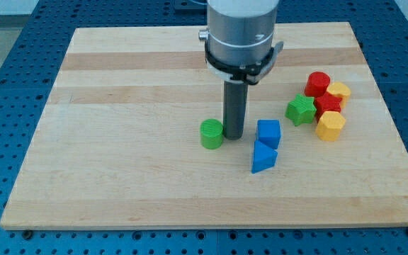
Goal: Separate the blue cube from the blue triangle
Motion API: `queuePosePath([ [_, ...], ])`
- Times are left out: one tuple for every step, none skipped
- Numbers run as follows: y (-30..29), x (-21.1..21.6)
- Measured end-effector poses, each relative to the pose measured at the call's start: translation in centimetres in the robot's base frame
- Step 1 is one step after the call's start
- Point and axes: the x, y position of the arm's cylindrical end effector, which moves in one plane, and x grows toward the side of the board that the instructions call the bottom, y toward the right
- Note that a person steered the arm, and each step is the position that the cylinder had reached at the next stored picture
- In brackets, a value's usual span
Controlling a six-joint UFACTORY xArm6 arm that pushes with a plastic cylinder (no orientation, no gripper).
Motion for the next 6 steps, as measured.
queuePosePath([
  [1.6, 1.5],
  [3.6, 1.5],
  [6.7, -1.1],
  [7.3, -2.4],
  [7.3, -2.4],
  [7.2, -2.1],
])
